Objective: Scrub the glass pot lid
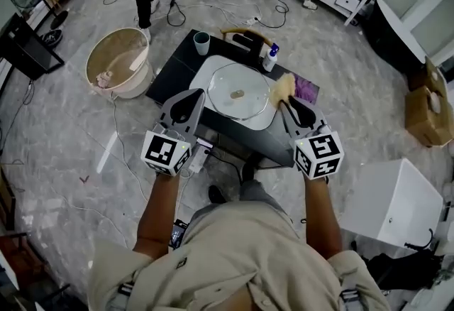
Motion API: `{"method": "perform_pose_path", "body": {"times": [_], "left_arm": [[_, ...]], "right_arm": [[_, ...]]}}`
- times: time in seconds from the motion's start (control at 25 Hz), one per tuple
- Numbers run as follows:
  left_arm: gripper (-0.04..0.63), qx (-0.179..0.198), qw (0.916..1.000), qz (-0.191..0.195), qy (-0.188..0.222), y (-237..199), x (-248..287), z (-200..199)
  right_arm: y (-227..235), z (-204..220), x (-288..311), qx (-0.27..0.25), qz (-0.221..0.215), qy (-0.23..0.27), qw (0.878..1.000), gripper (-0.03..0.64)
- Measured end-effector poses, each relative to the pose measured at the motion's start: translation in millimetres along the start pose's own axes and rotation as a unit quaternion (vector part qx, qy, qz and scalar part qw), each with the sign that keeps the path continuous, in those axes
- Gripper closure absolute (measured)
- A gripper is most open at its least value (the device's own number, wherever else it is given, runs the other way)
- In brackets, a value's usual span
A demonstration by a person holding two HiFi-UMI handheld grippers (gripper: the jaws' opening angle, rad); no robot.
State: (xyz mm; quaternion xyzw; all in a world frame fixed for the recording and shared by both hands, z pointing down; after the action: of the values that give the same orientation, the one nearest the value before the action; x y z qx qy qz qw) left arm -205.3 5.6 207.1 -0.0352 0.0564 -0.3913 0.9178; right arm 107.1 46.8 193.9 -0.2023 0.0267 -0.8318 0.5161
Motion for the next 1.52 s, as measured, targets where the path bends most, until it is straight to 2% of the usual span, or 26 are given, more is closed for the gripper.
{"method": "perform_pose_path", "body": {"times": [0.4, 0.72, 0.96, 1.24, 1.52], "left_arm": [[0.581, -0.007, 0.9983, -0.056, -0.017, -32, 3, 15], [0.581, -0.025, 0.9941, -0.094, -0.048, -41, 37, 34], [0.581, -0.038, 0.9895, -0.110, -0.085, -52, 66, 73], [0.581, -0.070, 0.9799, -0.139, -0.125, -70, 87, 129], [0.581, -0.102, 0.9732, -0.155, -0.136, -89, 93, 178]], "right_arm": [[23, 17, 82, 0.000, -0.042, -0.012, 0.999, 0.534], [61, 51, 157, 0.003, -0.082, -0.054, 0.995, 0.534], [79, 106, 234, 0.013, -0.110, -0.095, 0.989, 0.534], [80, 183, 334, 0.007, -0.142, -0.174, 0.974, 0.534], [57, 238, 412, -0.051, -0.156, -0.235, 0.958, 0.534]]}}
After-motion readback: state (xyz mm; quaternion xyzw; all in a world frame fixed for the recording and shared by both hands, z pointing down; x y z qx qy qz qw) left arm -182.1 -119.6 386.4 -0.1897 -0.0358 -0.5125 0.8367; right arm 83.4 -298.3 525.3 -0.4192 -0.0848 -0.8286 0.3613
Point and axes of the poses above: the fingertips, and each gripper's own axes: x forward along the fingers, y to its right, z out of its underside, the point moved 10 cm from there along -x, backward along the fingers, and after that the axes turned 9 degrees about -x, right-handed, at the moved point
